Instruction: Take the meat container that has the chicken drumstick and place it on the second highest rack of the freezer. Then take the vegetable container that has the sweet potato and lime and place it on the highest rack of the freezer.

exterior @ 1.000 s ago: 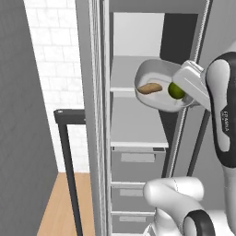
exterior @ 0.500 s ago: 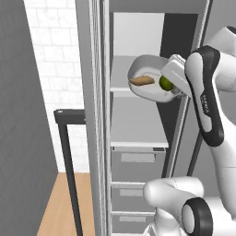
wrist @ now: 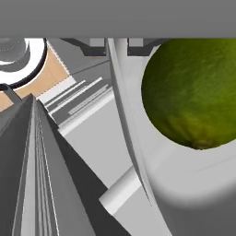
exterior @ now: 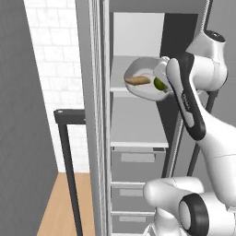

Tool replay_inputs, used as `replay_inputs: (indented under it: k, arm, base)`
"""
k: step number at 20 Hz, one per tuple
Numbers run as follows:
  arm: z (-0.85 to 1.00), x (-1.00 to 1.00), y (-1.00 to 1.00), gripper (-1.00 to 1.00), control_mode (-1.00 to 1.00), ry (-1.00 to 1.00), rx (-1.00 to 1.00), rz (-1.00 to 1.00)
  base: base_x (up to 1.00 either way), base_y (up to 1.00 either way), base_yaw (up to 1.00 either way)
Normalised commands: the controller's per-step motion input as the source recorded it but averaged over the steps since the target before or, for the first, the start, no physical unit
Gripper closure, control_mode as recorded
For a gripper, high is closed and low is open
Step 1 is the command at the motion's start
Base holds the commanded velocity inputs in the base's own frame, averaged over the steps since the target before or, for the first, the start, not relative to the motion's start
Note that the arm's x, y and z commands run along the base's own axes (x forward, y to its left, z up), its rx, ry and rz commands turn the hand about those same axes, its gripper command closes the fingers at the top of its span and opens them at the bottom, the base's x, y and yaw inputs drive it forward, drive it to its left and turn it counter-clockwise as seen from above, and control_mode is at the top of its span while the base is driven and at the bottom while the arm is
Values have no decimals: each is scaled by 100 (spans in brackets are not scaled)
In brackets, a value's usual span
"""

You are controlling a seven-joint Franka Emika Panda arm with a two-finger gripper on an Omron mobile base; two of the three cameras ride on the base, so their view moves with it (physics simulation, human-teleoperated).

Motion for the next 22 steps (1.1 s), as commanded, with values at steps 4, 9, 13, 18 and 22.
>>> replay_inputs:
  k: [4, 9, 13, 18, 22]
  arm:
    - [-10, 49, 5, 100, -100, 0, -1, -10]
    - [0, 40, 0, 100, -100, 1, 0, -11]
    - [31, 21, 0, 100, -100, 3, 0, -10]
    - [23, 38, 1, 100, -100, 8, 0, -9]
    - [0, 52, 3, 100, -100, 7, 0, -6]
  base:
    - [0, 0, 0]
    - [0, 0, 0]
    - [0, 0, 0]
    - [0, 0, 0]
    - [0, 0, 0]
